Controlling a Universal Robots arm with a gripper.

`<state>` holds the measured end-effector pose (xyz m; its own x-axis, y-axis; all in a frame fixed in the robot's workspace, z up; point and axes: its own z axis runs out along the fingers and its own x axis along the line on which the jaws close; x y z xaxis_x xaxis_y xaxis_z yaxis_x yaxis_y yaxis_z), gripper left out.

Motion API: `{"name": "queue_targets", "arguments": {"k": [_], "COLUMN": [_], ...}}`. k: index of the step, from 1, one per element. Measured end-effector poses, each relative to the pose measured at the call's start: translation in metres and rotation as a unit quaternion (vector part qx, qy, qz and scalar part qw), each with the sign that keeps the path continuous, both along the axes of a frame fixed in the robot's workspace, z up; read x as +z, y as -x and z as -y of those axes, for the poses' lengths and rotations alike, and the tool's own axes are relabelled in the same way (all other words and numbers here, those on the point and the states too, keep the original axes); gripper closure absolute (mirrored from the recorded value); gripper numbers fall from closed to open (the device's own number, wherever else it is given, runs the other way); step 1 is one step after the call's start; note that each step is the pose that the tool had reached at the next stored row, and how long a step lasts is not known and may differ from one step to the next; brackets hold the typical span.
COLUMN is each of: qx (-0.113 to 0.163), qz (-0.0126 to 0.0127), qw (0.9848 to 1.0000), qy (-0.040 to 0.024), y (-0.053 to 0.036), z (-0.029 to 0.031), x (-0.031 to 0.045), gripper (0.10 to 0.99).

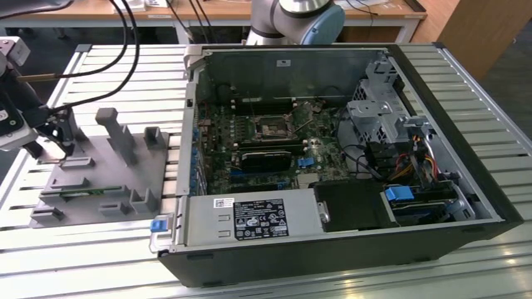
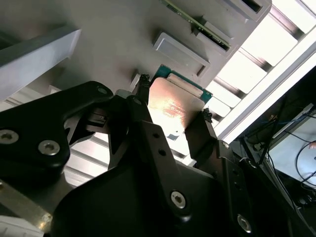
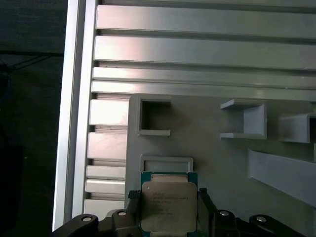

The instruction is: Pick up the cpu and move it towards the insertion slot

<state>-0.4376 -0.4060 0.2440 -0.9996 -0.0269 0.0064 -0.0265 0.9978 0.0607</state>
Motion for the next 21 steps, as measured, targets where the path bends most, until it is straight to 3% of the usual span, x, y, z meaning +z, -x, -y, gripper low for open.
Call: {"name": "queue_targets", "arguments": {"k": [21], "qx": [0.0], "qz": [0.0], "qw": [1.0], "qy": [0.0], "y": [0.0], "z": [-0.0007], "x": [0.0259], "gripper": [0.545]}}
